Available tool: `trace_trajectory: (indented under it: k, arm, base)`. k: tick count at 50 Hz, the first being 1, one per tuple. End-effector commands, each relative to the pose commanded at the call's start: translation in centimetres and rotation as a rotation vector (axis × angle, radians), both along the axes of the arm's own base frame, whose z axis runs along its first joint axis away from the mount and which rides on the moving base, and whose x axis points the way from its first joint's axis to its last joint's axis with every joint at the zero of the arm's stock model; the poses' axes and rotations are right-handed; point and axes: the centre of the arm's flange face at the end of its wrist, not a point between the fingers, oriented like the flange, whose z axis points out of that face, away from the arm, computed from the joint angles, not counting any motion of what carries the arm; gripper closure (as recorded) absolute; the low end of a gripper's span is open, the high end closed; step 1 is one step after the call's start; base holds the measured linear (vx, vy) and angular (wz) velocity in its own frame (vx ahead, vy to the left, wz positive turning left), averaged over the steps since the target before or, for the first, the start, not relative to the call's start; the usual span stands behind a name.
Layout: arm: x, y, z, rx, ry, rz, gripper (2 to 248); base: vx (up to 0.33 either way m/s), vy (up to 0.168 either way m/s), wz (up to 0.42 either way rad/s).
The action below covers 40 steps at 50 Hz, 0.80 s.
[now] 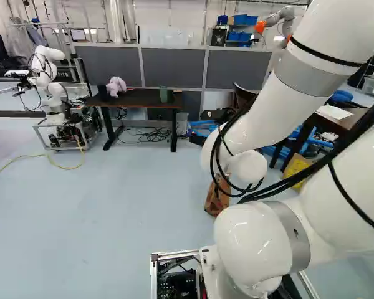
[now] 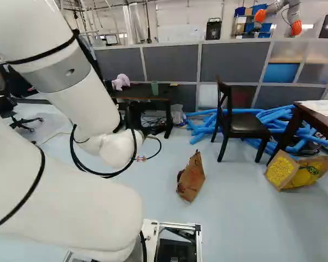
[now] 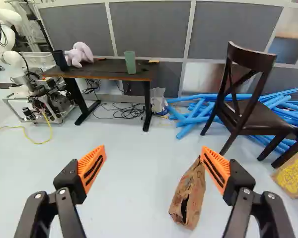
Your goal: Pick up the bag on the ground and place it on the table
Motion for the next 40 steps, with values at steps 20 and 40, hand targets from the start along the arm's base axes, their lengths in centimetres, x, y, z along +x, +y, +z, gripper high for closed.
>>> trace_trajectory:
  k: [20,40]
  arm:
    - [1.1,0.0,0.2,0.000,0.005,0.000,3]
    - [3.6,-0.6,0.3,0.002,0.023,-0.023,3]
  base:
    - [0.149,0.001,-0.016]
    - [-0.003,-0.001,-0.001]
